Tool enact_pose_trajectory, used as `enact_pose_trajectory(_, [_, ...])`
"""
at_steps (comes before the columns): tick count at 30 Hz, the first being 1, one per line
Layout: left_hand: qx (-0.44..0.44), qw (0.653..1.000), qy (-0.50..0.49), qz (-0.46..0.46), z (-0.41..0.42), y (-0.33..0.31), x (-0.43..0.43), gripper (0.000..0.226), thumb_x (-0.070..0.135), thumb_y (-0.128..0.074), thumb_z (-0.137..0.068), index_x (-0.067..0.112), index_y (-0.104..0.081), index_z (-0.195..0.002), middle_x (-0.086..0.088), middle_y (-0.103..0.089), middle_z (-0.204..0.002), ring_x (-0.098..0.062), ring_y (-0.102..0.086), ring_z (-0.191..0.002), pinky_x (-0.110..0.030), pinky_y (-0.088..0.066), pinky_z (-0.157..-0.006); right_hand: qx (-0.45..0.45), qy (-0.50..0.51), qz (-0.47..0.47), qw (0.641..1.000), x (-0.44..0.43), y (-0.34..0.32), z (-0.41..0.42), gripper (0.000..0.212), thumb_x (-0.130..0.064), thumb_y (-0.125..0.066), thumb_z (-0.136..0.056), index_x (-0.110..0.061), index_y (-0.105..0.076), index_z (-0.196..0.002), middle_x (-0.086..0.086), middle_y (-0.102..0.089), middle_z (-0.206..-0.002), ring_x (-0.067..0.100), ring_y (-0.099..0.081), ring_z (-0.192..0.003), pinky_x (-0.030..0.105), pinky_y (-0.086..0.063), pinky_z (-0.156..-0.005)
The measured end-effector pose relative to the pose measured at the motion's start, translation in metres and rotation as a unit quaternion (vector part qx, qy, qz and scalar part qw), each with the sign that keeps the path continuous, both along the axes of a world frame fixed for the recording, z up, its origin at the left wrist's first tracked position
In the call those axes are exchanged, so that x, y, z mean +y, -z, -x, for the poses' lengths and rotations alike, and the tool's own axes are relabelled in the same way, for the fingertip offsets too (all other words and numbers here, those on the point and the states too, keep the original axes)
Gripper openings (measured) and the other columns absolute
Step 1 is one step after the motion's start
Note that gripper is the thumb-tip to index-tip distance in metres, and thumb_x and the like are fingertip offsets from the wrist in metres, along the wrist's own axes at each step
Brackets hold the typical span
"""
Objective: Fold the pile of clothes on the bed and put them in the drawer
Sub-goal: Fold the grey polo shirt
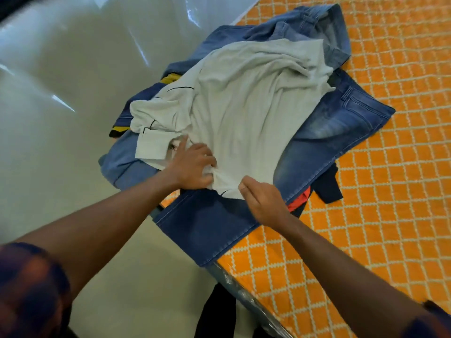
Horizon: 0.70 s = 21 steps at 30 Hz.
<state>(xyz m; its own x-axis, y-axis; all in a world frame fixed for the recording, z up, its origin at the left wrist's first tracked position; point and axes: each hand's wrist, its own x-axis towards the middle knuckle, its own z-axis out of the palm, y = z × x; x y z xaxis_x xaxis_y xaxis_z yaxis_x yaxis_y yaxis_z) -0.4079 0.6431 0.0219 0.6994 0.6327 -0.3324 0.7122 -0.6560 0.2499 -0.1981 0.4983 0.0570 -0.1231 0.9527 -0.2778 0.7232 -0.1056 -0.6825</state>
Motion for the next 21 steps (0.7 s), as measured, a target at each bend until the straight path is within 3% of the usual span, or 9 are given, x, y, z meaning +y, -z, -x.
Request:
enact_pose_trajectory(3, [0.012, 0.998, 0.021, 0.051, -0.004, -0.002, -0.038, 0.052, 0.052, -0.034, -0.079, 0.026, -0.070, -0.105, 0.004, -0.067, -0.106, -0.023, -0.061, -0.108, -0.057, -0.024, -0.115, 0.079, 0.083, 0.042, 0.993, -0.018, -0.015, 0.007, 0.035, -0.050, -0.042, -0.099, -0.027, -0.042, -0.073, -0.008, -0.048, -0.063, 0.009, -0.048, -0.061, 0.036, -0.039, -0.060])
enact_pose_trajectory(5, [-0.070, 0.982, -0.088, 0.155, -0.006, -0.011, -0.062, 0.041, 0.046, -0.033, -0.079, 0.020, -0.064, -0.085, 0.001, -0.065, -0.085, -0.024, -0.061, -0.084, -0.047, -0.043, -0.094, 0.117, 0.091, 0.088, 0.985, -0.026, -0.029, 0.013, 0.029, -0.056, -0.056, -0.092, -0.029, -0.052, -0.082, -0.010, -0.059, -0.072, 0.005, -0.054, -0.067, 0.031, -0.044, -0.062])
enact_pose_trajectory(7, [-0.124, 0.931, -0.218, 0.264, 0.003, -0.019, -0.092, 0.027, 0.042, -0.038, -0.079, 0.020, -0.051, -0.072, 0.002, -0.058, -0.072, -0.024, -0.055, -0.074, -0.041, -0.045, -0.072, 0.086, 0.051, 0.150, 0.984, -0.039, -0.041, 0.019, 0.030, -0.058, -0.065, -0.086, -0.034, -0.055, -0.100, -0.007, -0.068, -0.091, 0.013, -0.063, -0.082, 0.034, -0.050, -0.070])
enact_pose_trajectory(8, [-0.113, 0.929, -0.225, 0.272, 0.005, -0.017, -0.097, 0.028, 0.043, -0.038, -0.079, 0.020, -0.052, -0.074, 0.002, -0.058, -0.073, -0.024, -0.055, -0.075, -0.039, -0.042, -0.069, 0.049, 0.035, 0.168, 0.984, -0.043, -0.038, 0.020, 0.035, -0.057, -0.067, -0.085, -0.035, -0.054, -0.109, -0.004, -0.069, -0.098, 0.018, -0.064, -0.088, 0.036, -0.050, -0.072])
enact_pose_trajectory(12, [0.033, 0.957, -0.150, 0.247, 0.036, -0.023, -0.159, 0.044, 0.048, -0.037, -0.073, 0.019, -0.062, -0.095, -0.004, -0.065, -0.096, -0.027, -0.059, -0.090, -0.035, -0.035, -0.070, -0.091, -0.015, 0.196, 0.976, -0.110, -0.025, 0.040, 0.041, -0.045, -0.057, -0.097, -0.021, -0.050, -0.130, 0.012, -0.069, -0.114, 0.036, -0.064, -0.105, 0.038, -0.045, -0.077])
enact_pose_trajectory(14, [0.071, 0.970, -0.100, 0.209, 0.056, -0.019, -0.203, 0.047, 0.046, -0.040, -0.071, 0.025, -0.068, -0.102, -0.002, -0.067, -0.100, -0.027, -0.060, -0.095, -0.034, -0.040, -0.075, -0.097, -0.074, 0.248, 0.961, -0.162, -0.011, 0.060, 0.037, -0.037, -0.052, -0.100, -0.017, -0.049, -0.131, 0.017, -0.067, -0.118, 0.039, -0.063, -0.109, 0.040, -0.046, -0.083])
enact_pose_trajectory(17, [0.013, 0.984, -0.129, 0.123, 0.085, 0.003, -0.273, 0.037, 0.037, -0.050, -0.069, 0.026, -0.076, -0.094, -0.001, -0.069, -0.096, -0.029, -0.064, -0.093, -0.038, -0.051, -0.079, -0.068, -0.162, 0.356, 0.918, -0.220, 0.006, 0.086, 0.045, -0.029, -0.052, -0.098, -0.016, -0.043, -0.141, 0.020, -0.063, -0.127, 0.040, -0.060, -0.118, 0.039, -0.045, -0.089])
enact_pose_trajectory(19, [-0.079, 0.933, -0.333, 0.108, 0.097, 0.016, -0.308, 0.035, 0.030, -0.058, -0.072, 0.022, -0.077, -0.101, -0.006, -0.068, -0.111, -0.031, -0.063, -0.104, -0.040, -0.051, -0.089, -0.077, -0.196, 0.364, 0.907, -0.227, 0.015, 0.097, 0.055, -0.034, -0.056, -0.097, -0.018, -0.041, -0.147, 0.016, -0.059, -0.136, 0.035, -0.055, -0.126, 0.037, -0.043, -0.098])
enact_pose_trajectory(21, [-0.122, 0.809, -0.554, 0.153, 0.100, 0.020, -0.323, 0.042, 0.023, -0.068, -0.081, 0.018, -0.066, -0.123, -0.011, -0.058, -0.130, -0.029, -0.055, -0.116, -0.038, -0.044, -0.099, -0.089, -0.169, 0.303, 0.934, -0.207, 0.020, 0.107, 0.050, -0.040, -0.057, -0.095, -0.021, -0.051, -0.141, 0.010, -0.064, -0.131, 0.031, -0.058, -0.124, 0.035, -0.043, -0.098])
